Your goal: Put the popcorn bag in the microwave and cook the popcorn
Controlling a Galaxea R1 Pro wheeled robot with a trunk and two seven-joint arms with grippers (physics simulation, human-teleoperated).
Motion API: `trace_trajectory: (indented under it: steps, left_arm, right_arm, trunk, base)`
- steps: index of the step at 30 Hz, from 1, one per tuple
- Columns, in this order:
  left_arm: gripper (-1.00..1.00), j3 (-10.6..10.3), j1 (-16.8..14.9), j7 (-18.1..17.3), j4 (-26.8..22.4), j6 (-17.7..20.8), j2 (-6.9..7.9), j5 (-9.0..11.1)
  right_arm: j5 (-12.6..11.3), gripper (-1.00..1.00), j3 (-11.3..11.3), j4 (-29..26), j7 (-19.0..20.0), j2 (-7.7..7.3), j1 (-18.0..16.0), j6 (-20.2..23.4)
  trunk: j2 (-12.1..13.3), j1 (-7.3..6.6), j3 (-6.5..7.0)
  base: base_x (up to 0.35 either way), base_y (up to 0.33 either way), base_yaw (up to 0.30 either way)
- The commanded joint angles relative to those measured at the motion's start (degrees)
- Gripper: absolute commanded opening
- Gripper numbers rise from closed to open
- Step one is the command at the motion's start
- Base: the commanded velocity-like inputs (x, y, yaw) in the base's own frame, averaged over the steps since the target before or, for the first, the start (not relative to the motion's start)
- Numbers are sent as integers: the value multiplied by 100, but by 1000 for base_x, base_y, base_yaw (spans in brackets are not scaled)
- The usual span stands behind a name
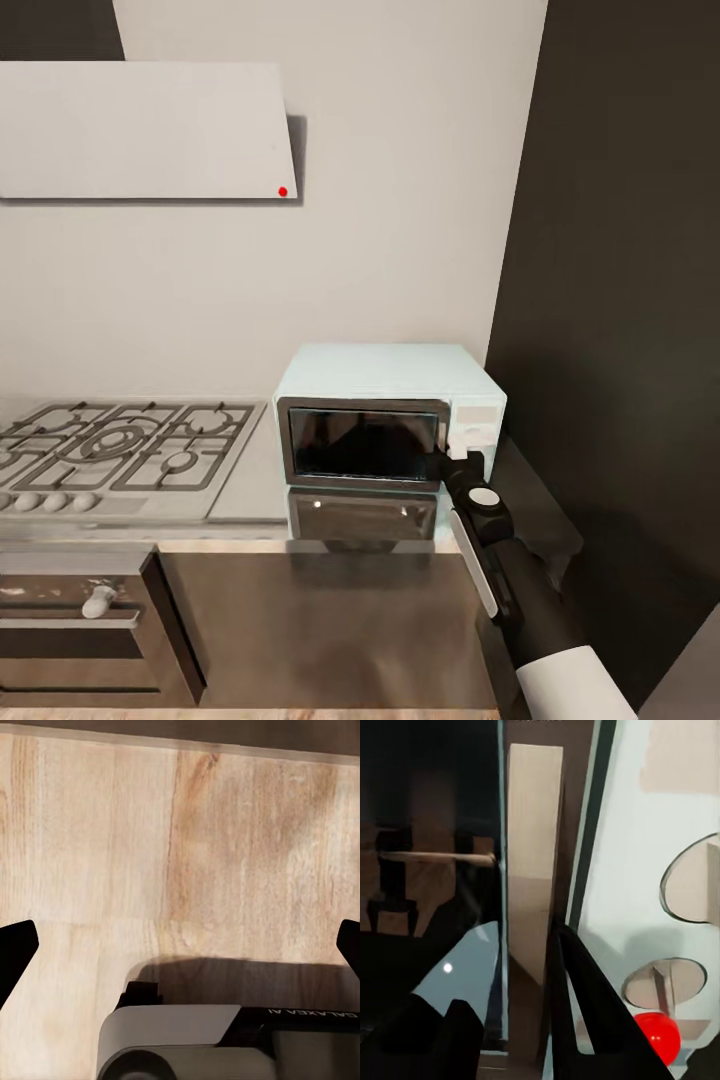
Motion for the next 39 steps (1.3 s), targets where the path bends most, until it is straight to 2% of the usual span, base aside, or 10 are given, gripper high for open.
trace_trajectory:
  steps: [1,8,39]
  left_arm:
    - [100,29,-4,-4,5,-18,-8,7]
    - [100,35,-4,-5,5,-18,-30,11]
    - [100,36,-4,-9,5,-18,-31,1]
  right_arm:
    - [-22,-100,17,-11,-6,1,-6,23]
    - [-20,-100,17,-19,-6,0,-3,23]
    - [-13,-100,18,-29,-15,9,-3,14]
  trunk:
    - [-5,0,-6]
    - [-5,0,-6]
    - [-5,0,-6]
  base:
    - [-113,-14,0]
    - [-174,-31,0]
    - [-124,60,0]
